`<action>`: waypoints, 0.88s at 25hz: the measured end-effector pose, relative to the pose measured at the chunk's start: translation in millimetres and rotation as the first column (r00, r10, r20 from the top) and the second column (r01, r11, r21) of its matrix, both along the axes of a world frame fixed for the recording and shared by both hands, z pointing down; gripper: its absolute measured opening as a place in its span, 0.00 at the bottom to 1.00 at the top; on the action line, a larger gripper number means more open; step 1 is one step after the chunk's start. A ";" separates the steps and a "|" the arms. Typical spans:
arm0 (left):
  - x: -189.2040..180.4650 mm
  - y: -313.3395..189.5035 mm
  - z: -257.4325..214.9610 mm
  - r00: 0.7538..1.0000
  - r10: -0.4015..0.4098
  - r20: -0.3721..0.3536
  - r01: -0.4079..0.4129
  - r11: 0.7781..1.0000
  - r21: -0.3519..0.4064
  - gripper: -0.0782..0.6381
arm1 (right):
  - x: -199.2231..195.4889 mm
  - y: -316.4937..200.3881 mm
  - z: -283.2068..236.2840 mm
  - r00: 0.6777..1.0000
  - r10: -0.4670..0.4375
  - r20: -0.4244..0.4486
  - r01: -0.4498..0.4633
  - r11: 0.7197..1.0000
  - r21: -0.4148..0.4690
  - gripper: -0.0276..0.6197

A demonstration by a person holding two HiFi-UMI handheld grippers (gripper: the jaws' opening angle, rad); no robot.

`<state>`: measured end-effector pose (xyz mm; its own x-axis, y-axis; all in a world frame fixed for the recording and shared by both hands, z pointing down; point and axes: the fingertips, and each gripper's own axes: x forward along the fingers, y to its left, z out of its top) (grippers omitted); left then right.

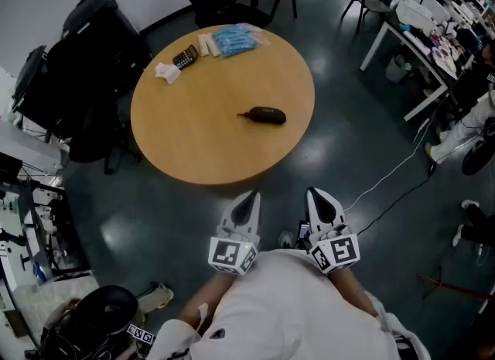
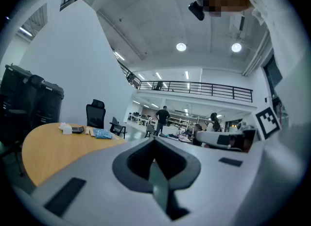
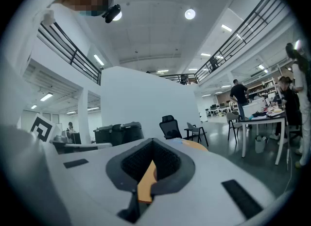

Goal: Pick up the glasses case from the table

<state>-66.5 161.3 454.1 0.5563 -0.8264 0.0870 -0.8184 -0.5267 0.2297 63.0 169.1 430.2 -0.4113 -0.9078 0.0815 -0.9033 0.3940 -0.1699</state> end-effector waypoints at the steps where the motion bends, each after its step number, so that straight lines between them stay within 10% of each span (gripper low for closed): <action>1: 0.4 0.1 0.5 1.000 0.001 -0.002 -0.001 1.000 -0.001 0.12 | 0.0 0.1 0.2 1.000 -0.001 0.000 0.001 1.000 0.001 0.07; 22: 17.1 -1.1 21.0 0.999 -0.040 0.029 0.041 0.998 -0.040 0.12 | 24.9 -4.8 8.9 0.998 -0.035 0.052 0.036 0.999 -0.020 0.07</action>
<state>-49.4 160.2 475.1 0.5194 -0.8436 0.1362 -0.8453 -0.4839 0.2265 87.9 164.3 439.1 -0.4471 -0.8911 0.0782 -0.8787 0.4211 -0.2248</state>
